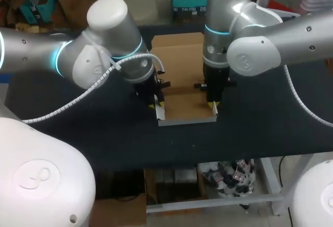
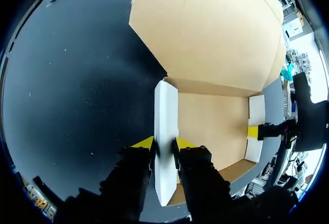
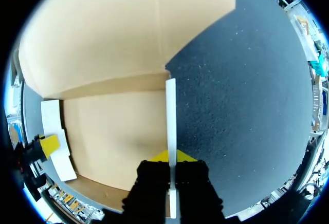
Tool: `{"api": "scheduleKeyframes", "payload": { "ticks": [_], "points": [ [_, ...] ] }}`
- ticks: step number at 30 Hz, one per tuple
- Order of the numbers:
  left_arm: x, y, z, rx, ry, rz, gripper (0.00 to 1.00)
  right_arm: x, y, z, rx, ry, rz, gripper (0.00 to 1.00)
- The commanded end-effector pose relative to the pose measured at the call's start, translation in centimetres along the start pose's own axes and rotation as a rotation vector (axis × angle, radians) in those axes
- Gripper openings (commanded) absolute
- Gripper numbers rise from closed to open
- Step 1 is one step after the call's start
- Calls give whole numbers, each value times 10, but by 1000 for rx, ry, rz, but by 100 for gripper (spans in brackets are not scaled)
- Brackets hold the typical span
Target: Assemble the packaging by folding the flat box into shape, placing the metal phone stand inside, and closing the box properly
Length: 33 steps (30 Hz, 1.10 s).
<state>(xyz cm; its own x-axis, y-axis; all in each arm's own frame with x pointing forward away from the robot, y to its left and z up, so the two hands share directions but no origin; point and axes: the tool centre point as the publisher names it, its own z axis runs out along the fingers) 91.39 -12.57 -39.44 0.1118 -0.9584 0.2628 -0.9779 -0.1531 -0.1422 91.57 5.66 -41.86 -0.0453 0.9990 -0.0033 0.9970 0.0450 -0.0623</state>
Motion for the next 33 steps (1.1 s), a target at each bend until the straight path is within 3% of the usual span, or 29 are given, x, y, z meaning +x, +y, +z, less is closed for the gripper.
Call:
{"api": "scheduleKeyframes", "payload": {
  "ticks": [1,22,23,25,33],
  "points": [
    [0,-1,4,-2,-147,-3,23,1,0,-1,3,-4,1,0],
    [-10,-1,11,-16,-191,-12,14,1,0,-1,3,-4,1,0],
    [-10,-1,11,-16,-193,-11,13,1,0,-1,3,-4,1,0],
    [-11,0,12,-17,-194,-11,1,1,0,-1,3,-4,1,0],
    [-12,3,14,-20,-202,3,0,1,0,-1,3,-4,1,0]
  ]
}}
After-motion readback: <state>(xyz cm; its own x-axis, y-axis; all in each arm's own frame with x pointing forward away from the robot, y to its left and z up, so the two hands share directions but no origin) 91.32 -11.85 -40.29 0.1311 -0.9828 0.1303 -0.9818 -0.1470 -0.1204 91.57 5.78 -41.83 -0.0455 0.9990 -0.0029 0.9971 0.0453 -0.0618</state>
